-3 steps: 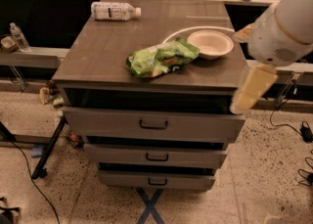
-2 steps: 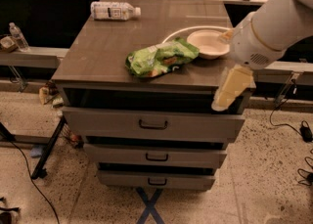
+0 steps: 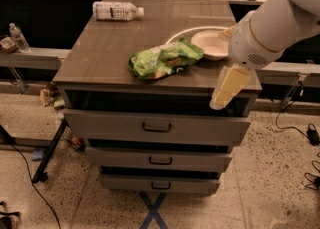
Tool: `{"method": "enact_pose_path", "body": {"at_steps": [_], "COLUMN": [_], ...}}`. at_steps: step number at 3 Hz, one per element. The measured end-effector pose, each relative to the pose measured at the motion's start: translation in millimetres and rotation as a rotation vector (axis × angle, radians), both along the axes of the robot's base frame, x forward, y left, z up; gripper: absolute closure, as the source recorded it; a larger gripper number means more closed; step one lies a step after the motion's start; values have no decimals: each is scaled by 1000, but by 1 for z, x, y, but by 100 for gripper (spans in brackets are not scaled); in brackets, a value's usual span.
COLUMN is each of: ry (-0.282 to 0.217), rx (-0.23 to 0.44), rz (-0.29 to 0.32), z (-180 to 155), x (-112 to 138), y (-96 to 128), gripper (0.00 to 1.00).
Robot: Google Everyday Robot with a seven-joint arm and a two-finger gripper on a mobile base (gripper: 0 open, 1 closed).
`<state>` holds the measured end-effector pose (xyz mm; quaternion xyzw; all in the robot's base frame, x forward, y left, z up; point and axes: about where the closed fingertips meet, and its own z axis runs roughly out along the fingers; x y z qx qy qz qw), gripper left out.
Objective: Move green rice chip bag near blue plastic bottle
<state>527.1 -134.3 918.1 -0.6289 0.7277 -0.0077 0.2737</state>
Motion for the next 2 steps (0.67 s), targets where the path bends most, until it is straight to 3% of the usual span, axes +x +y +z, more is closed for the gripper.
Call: {"method": "enact_pose_path", "body": {"at_steps": [1,2], "ry": [-83,-124], "rx": [43,58], "rz": [-5,-25], "z": [3,1], "x": [42,68], "y": [21,29], "gripper": [0,0]}}
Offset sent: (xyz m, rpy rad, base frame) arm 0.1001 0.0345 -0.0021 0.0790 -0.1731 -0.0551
